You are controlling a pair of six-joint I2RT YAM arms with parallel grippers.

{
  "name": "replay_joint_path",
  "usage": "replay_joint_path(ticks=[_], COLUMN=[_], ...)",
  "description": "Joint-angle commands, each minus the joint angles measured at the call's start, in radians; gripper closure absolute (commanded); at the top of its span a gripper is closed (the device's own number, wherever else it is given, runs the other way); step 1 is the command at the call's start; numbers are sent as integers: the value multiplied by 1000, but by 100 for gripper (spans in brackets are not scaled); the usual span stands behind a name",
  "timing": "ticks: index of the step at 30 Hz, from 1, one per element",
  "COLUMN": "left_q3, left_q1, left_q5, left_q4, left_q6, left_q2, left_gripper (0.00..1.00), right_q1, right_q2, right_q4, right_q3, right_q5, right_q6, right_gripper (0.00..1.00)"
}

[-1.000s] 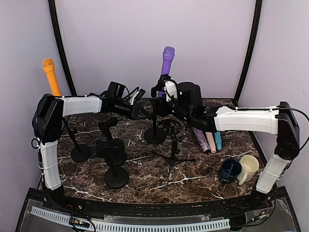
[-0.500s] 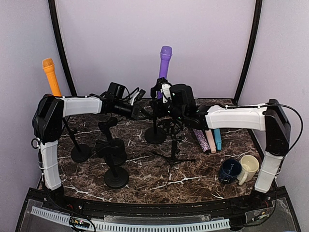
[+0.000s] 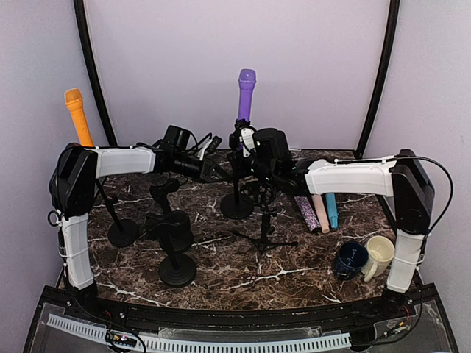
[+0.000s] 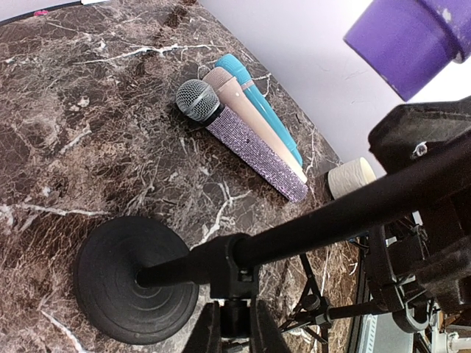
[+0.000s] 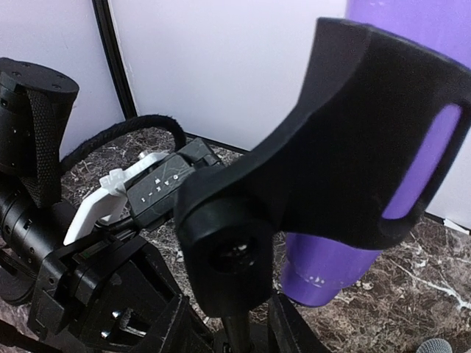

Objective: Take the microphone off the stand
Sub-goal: Hold the microphone stand with the microphone at the center of the board.

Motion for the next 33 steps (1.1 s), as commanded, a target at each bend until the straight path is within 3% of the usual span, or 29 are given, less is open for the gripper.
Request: replay_joint_path(ticks=[1,13,24,33], left_q3=[-18,-55,-58,-46], left_q1=[-2,-3,-2,1], left_q5=[26,57,89,138], left_q4=[-10,33,6,-9], left_q6=[5,-71,-255,-315], left_q2=[-1,-3,13,32], left_gripper=[100,100,100,100], right_q1=[-9,-9,-9,-9], right_q2=[24,22,-21,-34], right_q4=[40,66,105,118], right_q3=[34,17,-35,-46], right_q5=[-5,-25,-23,-20], right_q6=[-7,-29,-79,-81], right_gripper=[68,100,100,100])
